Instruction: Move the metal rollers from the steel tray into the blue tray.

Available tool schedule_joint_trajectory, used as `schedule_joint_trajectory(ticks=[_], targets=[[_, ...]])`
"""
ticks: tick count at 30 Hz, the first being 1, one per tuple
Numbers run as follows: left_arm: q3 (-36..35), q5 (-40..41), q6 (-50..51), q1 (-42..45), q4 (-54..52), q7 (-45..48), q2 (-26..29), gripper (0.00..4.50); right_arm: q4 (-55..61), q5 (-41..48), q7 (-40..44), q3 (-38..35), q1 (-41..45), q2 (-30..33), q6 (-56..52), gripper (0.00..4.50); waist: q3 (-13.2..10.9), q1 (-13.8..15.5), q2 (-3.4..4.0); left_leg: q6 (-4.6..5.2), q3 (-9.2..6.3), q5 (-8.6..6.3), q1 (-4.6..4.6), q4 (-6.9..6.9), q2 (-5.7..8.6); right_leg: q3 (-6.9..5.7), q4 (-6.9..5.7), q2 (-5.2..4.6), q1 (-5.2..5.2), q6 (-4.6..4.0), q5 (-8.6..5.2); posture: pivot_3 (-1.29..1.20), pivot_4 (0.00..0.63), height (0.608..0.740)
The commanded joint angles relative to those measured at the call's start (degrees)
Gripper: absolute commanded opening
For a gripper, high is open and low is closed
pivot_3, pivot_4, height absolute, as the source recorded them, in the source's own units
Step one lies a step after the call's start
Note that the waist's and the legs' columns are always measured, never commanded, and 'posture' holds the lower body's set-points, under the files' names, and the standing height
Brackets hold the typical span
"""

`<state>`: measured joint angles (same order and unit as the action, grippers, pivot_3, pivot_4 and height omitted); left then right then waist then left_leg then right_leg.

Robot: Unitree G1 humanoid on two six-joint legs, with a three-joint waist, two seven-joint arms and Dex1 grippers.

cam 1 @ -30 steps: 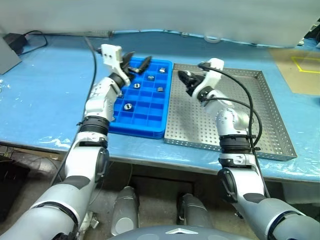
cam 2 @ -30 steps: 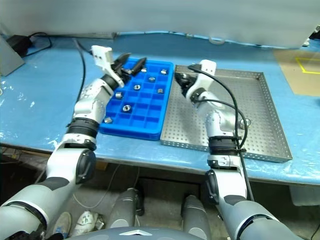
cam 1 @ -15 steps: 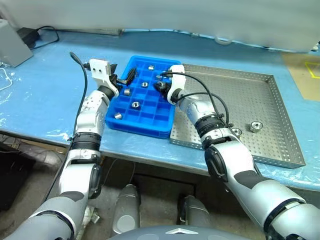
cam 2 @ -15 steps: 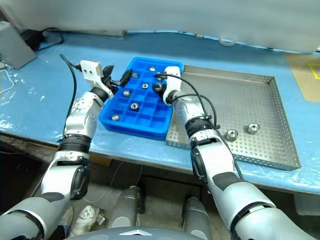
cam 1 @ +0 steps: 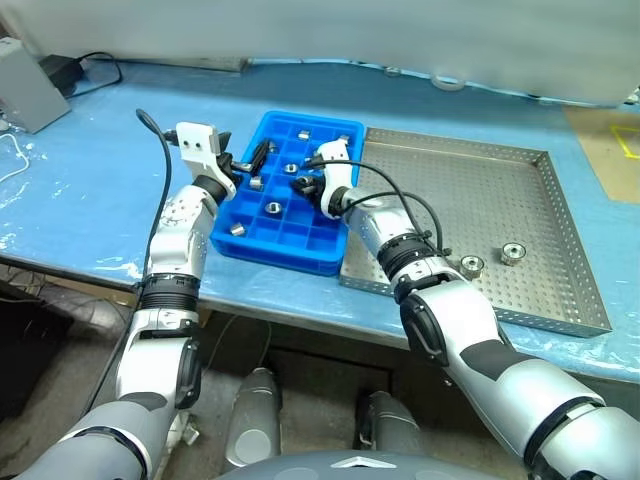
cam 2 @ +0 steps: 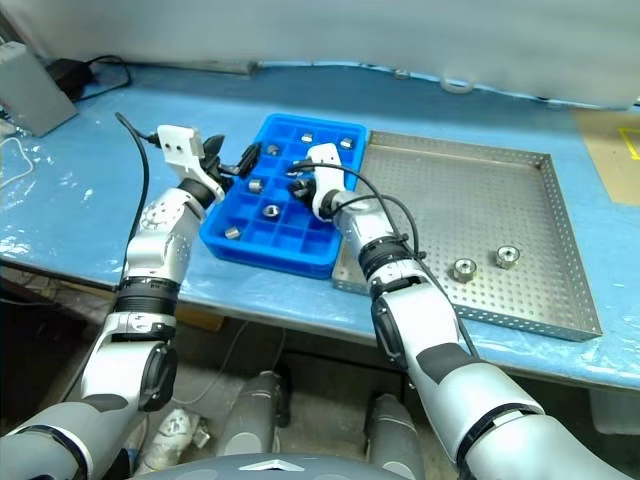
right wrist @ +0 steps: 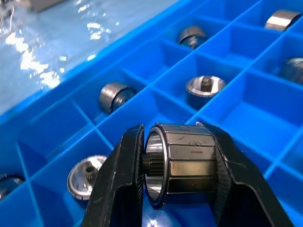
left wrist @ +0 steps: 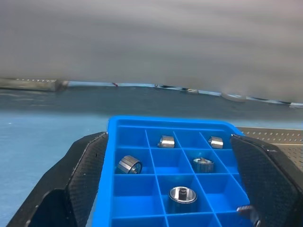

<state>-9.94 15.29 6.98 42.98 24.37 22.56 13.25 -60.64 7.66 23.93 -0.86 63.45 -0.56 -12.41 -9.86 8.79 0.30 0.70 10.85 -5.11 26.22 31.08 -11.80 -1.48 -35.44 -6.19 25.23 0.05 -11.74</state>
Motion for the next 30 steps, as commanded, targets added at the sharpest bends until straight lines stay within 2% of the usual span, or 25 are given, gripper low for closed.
schedule_joint_trajectory(ticks=[1,3,6,11,17,20,25,30], targets=[[0.31,0.34,-0.95,2.78,0.94,0.84,-0.35,4.50,2.94,-1.53,-1.91,0.01,-0.68,1.15,1.98,2.28,0.00,0.12,0.00,0.00,0.00,0.00,0.02,0.02,0.01,0.00,0.01,-0.01,-0.01,0.00,0.00,0.22,0.150,0.740],[0.90,0.25,-1.60,4.10,2.78,1.71,-1.03,4.50,4.20,-1.12,-3.90,-1.29,-1.43,2.07,2.58,2.93,0.00,0.19,-0.01,-0.01,0.01,0.01,0.02,0.04,0.05,0.00,0.01,-0.07,-0.04,0.00,0.00,0.16,0.150,0.740],[1.64,0.21,-2.73,6.73,6.76,3.45,-2.47,4.50,9.29,-0.12,-6.68,-3.45,-4.08,4.10,2.42,2.93,-0.01,0.14,-0.02,-0.01,0.04,0.01,0.00,0.05,0.07,0.01,0.01,-0.09,-0.07,0.01,0.00,0.07,0.150,0.740],[3.05,0.00,-6.80,13.77,17.96,9.09,-6.39,4.50,34.59,4.08,-9.85,-8.35,-16.08,8.12,-5.80,2.93,-0.04,-0.37,-0.09,-0.04,0.43,0.03,-0.02,0.13,0.11,0.08,0.12,-0.08,-0.25,0.10,0.05,-0.08,0.150,0.740],[6.07,-1.59,-9.99,19.97,29.33,19.87,-10.31,4.50,64.18,7.02,-15.51,-14.08,-31.57,12.75,-20.78,2.93,-0.05,-3.51,-0.11,-0.04,0.60,0.05,-0.04,0.13,0.23,0.15,0.40,0.01,-0.22,0.22,0.12,-0.27,0.150,0.740],[7.16,-2.17,-11.54,21.42,32.23,24.96,-11.75,4.50,74.76,9.57,-16.81,-17.28,-37.56,14.08,-26.37,2.93,-0.05,-5.34,-0.11,0.28,0.72,-0.14,-0.14,0.07,0.18,0.25,0.60,0.03,-0.25,0.21,0.12,-0.34,0.150,0.740],[8.88,-3.91,-13.73,22.69,35.72,30.26,-13.68,4.50,84.57,12.10,-18.35,-21.06,-44.28,15.65,-32.91,2.93,-0.05,-7.59,-0.11,0.47,0.85,-0.26,-0.29,0.07,0.17,0.42,0.68,0.03,-0.28,0.19,0.10,-0.40,0.150,0.740],[9.63,-5.10,-15.24,22.37,36.44,32.21,-15.08,4.50,83.97,9.42,-21.49,-21.55,-46.97,16.92,-35.44,2.93,-0.05,-8.07,-0.11,0.52,0.87,-0.30,-0.55,0.09,0.14,0.60,0.69,-0.01,-0.41,0.20,0.10,-0.41,0.150,0.740]])
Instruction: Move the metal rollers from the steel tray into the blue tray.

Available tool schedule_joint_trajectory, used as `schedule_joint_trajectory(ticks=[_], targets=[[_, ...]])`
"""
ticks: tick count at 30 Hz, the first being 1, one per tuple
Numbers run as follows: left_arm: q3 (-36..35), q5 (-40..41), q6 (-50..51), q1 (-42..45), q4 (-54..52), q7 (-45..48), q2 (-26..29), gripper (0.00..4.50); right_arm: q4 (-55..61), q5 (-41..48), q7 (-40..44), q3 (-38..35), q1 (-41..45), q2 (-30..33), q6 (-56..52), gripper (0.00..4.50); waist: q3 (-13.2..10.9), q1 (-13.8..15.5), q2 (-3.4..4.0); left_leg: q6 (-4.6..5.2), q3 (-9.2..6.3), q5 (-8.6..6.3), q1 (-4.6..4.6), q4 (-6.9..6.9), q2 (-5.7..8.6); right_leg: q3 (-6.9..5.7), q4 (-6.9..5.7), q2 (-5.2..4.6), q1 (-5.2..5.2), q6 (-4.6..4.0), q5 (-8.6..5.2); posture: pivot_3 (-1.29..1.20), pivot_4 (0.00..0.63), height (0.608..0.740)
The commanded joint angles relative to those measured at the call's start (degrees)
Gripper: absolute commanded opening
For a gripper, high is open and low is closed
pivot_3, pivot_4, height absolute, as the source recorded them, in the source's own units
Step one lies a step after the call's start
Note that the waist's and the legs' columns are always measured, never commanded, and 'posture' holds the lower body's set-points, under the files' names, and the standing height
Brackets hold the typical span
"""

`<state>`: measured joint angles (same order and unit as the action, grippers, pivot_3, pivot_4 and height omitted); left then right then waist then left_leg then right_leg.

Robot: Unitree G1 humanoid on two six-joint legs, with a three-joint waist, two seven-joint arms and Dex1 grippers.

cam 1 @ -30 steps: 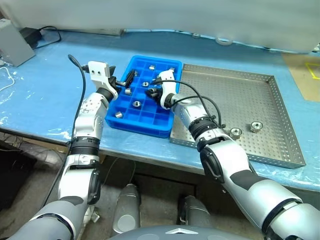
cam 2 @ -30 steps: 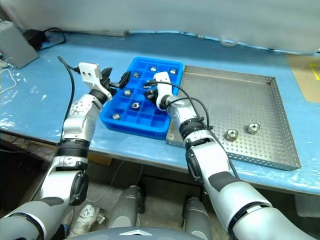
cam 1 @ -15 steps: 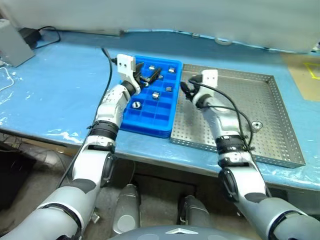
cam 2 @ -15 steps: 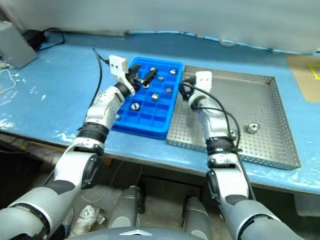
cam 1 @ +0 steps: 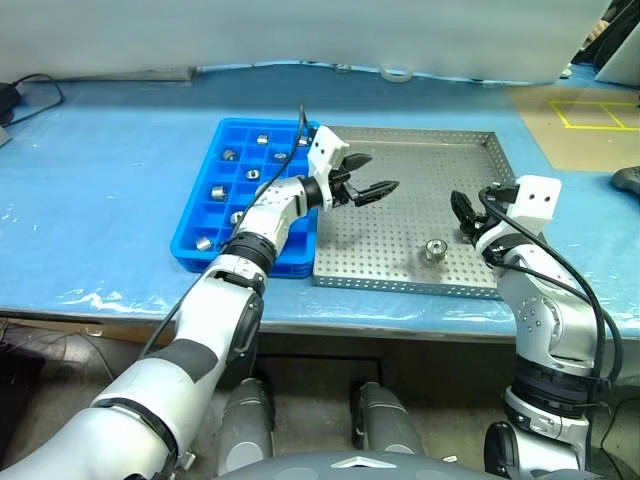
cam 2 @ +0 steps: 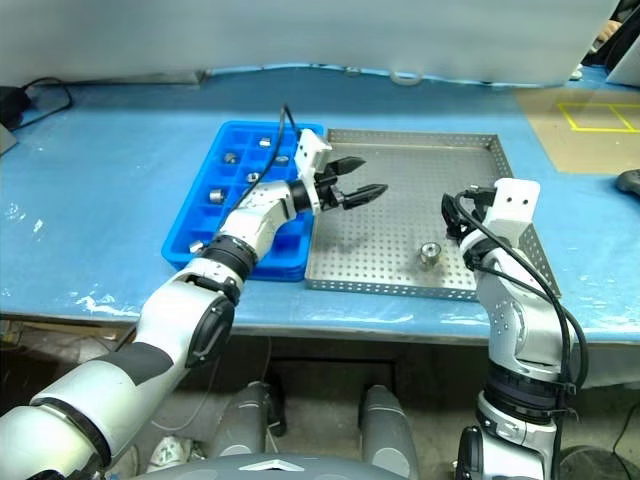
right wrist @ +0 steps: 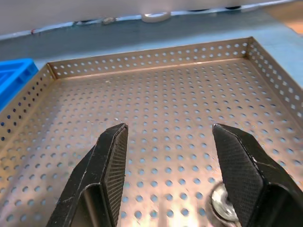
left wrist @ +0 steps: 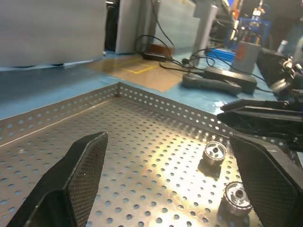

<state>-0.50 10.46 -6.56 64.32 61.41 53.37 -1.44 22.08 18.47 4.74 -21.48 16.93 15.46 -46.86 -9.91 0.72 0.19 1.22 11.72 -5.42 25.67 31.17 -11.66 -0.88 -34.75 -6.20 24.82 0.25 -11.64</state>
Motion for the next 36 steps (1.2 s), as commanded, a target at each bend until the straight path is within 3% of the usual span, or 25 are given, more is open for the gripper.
schedule_joint_trajectory(ticks=[1,5,14,23,28,29,36], targets=[[0.16,-0.34,-1.78,0.83,-0.77,1.61,-0.57,4.50,0.63,-2.33,-3.51,-1.09,-0.69,1.11,-1.41,2.93,0.00,-0.01,0.00,0.01,0.00,-0.01,-0.02,0.00,-0.01,0.05,0.00,-0.01,-0.01,0.00,0.00,-0.41,0.150,0.740],[-0.08,-0.57,-1.82,0.01,-1.13,1.77,-0.77,4.50,-2.06,-4.52,-7.46,-2.87,-0.70,0.97,-1.89,2.93,0.00,0.04,0.00,0.08,0.03,-0.05,-0.03,0.00,0.00,0.14,0.02,-0.07,0.00,0.00,0.00,-0.40,0.150,0.740],[-0.01,-0.55,-1.50,-1.97,-3.37,1.76,-0.74,4.50,-8.61,6.03,-12.45,-14.57,8.04,-7.25,-3.88,2.93,0.01,0.11,0.02,0.20,0.11,-0.13,-0.03,0.01,0.00,0.20,0.05,-0.09,0.04,-0.01,0.01,-0.36,0.150,0.740],[-0.09,-0.42,-0.99,-3.13,-4.97,1.31,-0.22,4.50,-19.44,0.96,-16.37,-10.35,9.15,-5.87,-1.81,2.93,0.02,0.34,0.03,0.20,0.13,-0.12,-0.03,-0.01,0.00,0.19,0.06,-0.11,0.00,-0.02,0.01,-0.33,0.150,0.740],[-0.38,-0.60,-1.37,-3.37,-5.18,0.84,0.83,4.50,-19.28,1.55,-14.54,-7.80,9.36,-6.32,-0.39,1.76,0.02,0.33,0.03,0.19,0.13,-0.12,-0.06,0.00,-0.01,0.19,0.04,-0.11,-0.01,-0.01,0.01,-0.31,0.150,0.740],[-1.33,-0.05,-1.18,-2.66,-4.62,-0.14,1.27,4.50,-19.08,1.33,-14.35,-7.32,9.71,-6.20,0.44,1.75,0.02,0.30,0.03,0.19,0.12,-0.12,-0.07,0.00,-0.01,0.19,0.04,-0.10,-0.01,-0.01,0.01,-0.31,0.150,0.740],[-9.40,2.77,-2.61,2.08,-0.55,-14.17,5.12,4.50,-15.41,3.68,-1.86,3.07,13.35,-6.62,8.07,1.75,0.01,0.20,0.04,0.18,0.12,-0.12,-0.06,-0.01,-0.01,0.20,0.02,-0.04,0.04,-0.01,0.02,-0.22,0.150,0.740]])
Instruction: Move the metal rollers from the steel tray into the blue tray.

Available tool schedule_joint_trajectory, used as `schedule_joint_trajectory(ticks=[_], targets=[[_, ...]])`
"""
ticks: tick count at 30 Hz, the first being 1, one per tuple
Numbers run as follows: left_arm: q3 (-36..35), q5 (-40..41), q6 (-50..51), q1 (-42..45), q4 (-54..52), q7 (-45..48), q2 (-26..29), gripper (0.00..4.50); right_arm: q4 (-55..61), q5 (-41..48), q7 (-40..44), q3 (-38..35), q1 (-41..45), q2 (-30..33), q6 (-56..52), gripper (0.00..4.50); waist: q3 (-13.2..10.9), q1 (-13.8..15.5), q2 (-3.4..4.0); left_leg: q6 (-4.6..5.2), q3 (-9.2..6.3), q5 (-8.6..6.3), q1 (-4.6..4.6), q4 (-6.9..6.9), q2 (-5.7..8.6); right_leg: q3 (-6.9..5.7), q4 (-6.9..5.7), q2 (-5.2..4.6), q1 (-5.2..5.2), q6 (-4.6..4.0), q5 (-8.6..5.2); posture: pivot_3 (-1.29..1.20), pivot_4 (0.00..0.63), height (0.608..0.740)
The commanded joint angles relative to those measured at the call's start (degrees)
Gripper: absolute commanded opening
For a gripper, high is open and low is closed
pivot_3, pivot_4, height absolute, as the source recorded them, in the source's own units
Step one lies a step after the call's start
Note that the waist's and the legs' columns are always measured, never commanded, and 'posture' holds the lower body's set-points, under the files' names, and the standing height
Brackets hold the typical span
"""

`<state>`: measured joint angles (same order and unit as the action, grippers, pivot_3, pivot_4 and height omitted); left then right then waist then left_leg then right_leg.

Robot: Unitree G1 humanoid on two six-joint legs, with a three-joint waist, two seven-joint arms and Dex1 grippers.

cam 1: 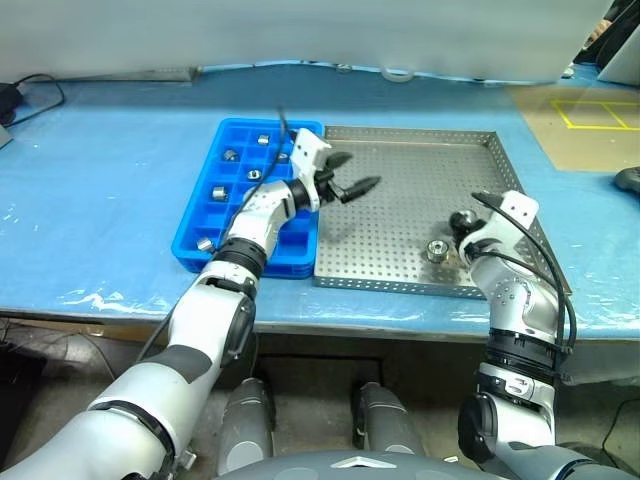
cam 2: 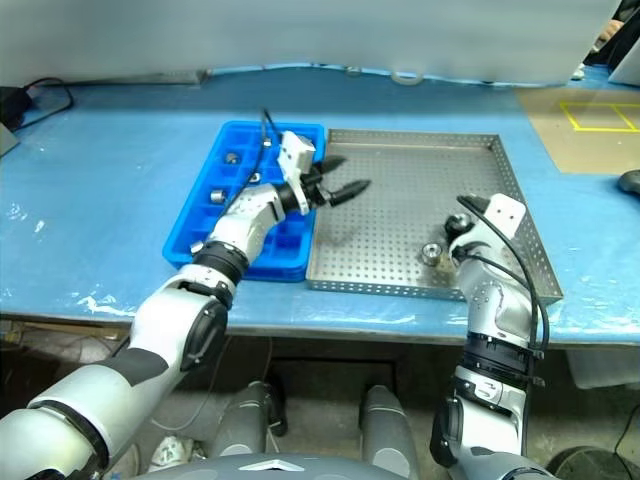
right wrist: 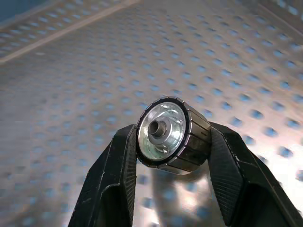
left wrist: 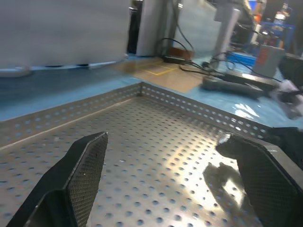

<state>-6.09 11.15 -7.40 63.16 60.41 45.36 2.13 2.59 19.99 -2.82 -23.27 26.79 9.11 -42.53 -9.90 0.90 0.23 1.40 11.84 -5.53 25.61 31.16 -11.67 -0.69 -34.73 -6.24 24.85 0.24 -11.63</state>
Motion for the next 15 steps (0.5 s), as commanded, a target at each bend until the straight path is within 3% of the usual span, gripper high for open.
schedule_joint_trajectory(ticks=[1,3,8,12,15], targets=[[-4.98,2.20,-1.89,3.76,1.18,-8.75,2.51,4.50,4.26,2.63,7.97,6.87,4.42,-0.50,4.26,1.75,0.00,0.04,0.00,0.00,0.00,0.00,0.00,0.00,0.01,-0.01,0.00,0.01,0.00,0.00,0.00,-0.21,0.150,0.740],[-6.87,2.50,-1.90,4.43,2.25,-12.37,4.47,4.50,3.73,2.56,12.52,11.42,6.31,-0.34,4.97,1.75,0.00,0.27,0.00,-0.01,-0.01,0.01,-0.02,-0.01,0.00,-0.03,-0.02,0.05,-0.01,0.00,0.00,-0.17,0.150,0.740],[-8.50,2.28,-4.30,2.32,-1.33,-13.64,10.23,4.50,2.34,2.62,33.56,28.70,8.77,4.20,4.68,1.75,-0.01,2.04,-0.02,-0.02,-0.07,0.01,0.03,-0.07,-0.03,-0.14,0.03,0.07,-0.02,0.00,0.00,-0.06,0.150,0.740],[-10.62,2.97,-4.35,1.30,-1.96,-16.90,15.52,4.50,-0.27,3.56,43.82,34.57,10.59,6.12,4.15,1.75,-0.03,4.66,-0.05,-0.04,-0.24,0.02,0.30,-0.02,-0.11,-0.45,0.01,0.03,0.02,0.00,0.00,0.06,0.150,0.740],[-11.72,3.38,-4.06,0.20,-2.93,-18.74,17.74,4.50,-4.44,1.86,45.97,36.06,12.79,5.97,5.55,1.75,-0.04,5.82,-0.07,-0.06,-0.35,0.03,0.40,0.07,-0.13,-0.59,-0.03,-0.05,0.01,-0.01,0.00,0.08,0.150,0.740]])
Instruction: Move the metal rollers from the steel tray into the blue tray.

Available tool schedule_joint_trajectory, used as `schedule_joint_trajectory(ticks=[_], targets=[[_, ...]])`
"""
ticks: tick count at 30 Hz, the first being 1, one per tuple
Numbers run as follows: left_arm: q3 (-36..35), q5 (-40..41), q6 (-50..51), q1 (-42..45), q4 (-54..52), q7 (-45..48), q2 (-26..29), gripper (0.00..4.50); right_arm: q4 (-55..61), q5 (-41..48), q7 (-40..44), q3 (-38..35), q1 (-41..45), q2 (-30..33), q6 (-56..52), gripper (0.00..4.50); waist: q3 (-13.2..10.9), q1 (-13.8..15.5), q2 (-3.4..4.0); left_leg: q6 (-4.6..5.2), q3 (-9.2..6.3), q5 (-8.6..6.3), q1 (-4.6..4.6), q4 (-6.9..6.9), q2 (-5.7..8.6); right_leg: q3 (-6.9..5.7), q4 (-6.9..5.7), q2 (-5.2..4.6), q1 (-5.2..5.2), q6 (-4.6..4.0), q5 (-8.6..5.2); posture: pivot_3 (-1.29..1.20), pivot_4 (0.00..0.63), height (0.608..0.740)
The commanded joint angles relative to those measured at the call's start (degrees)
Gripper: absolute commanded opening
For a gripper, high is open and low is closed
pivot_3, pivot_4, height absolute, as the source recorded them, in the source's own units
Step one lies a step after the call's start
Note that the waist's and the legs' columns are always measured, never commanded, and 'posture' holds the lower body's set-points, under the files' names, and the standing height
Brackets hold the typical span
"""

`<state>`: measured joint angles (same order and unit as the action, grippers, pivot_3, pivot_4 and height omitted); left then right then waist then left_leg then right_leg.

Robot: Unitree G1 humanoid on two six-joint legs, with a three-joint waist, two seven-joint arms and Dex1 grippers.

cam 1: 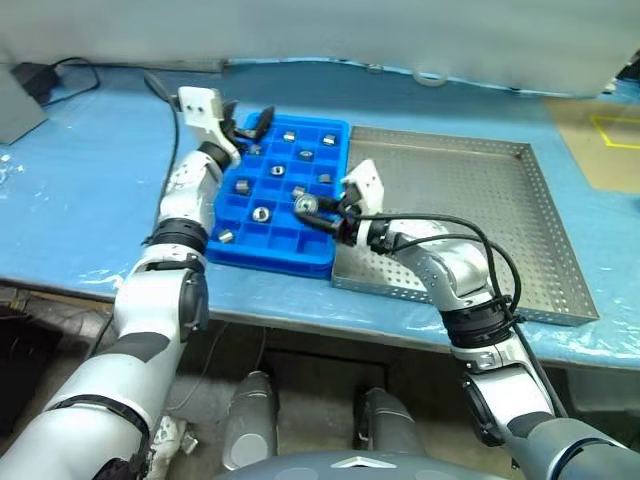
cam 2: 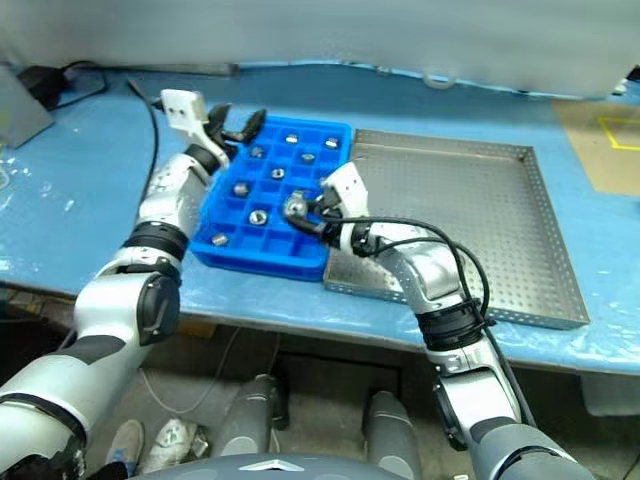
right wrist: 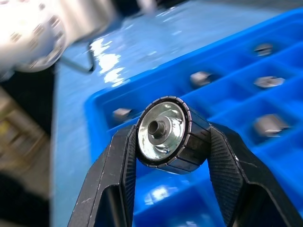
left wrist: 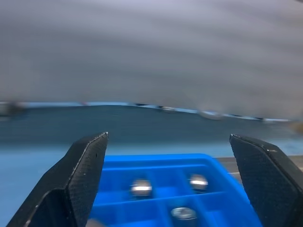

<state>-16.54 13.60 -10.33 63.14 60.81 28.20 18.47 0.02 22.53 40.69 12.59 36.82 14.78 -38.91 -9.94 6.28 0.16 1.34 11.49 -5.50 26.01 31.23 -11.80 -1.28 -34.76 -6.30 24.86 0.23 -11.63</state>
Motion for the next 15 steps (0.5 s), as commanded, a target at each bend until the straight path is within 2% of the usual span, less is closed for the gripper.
schedule_joint_trajectory(ticks=[1,4,8,14,15], targets=[[-1.37,1.04,-1.01,-0.36,-4.03,-1.46,1.84,4.50,-4.61,-2.91,1.70,1.15,3.89,0.28,2.98,1.75,-0.01,0.98,-0.01,-0.02,-0.02,0.01,0.00,0.02,0.01,0.00,-0.02,-0.03,-0.02,0.00,0.00,0.10,0.150,0.740],[-1.50,1.06,-0.39,-1.93,-6.03,-1.91,2.48,4.50,-11.44,-8.99,0.78,4.23,5.99,0.70,6.66,1.75,-0.01,2.26,-0.02,-0.14,-0.08,0.08,-0.05,0.05,0.04,-0.09,-0.14,-0.13,-0.14,0.00,0.00,0.10,0.150,0.740],[0.68,-1.40,-1.54,-3.27,-7.73,-2.52,2.71,4.50,-15.65,-11.75,0.93,4.80,7.09,-0.01,8.33,1.75,-0.01,2.63,-0.04,-0.33,-0.15,0.20,-0.03,0.03,0.04,-0.14,-0.20,-0.16,-0.18,0.00,0.01,0.12,0.150,0.740],[1.59,-0.16,-0.34,-2.09,-7.21,0.10,0.60,4.50,-14.97,-12.66,1.01,2.82,6.13,0.60,8.74,3.77,0.00,2.45,-0.07,-0.41,-0.34,0.25,-0.04,0.01,0.03,-0.20,-0.21,-0.10,-0.19,0.01,0.01,0.04,0.150,0.740],[1.96,0.22,-0.16,-1.48,-6.93,1.57,-0.38,4.50,-13.71,-11.97,0.54,1.51,5.92,0.68,8.33,3.77,0.00,2.44,-0.06,-0.41,-0.34,0.25,-0.04,0.01,0.03,-0.20,-0.21,-0.09,-0.19,0.01,0.01,0.00,0.150,0.740]])
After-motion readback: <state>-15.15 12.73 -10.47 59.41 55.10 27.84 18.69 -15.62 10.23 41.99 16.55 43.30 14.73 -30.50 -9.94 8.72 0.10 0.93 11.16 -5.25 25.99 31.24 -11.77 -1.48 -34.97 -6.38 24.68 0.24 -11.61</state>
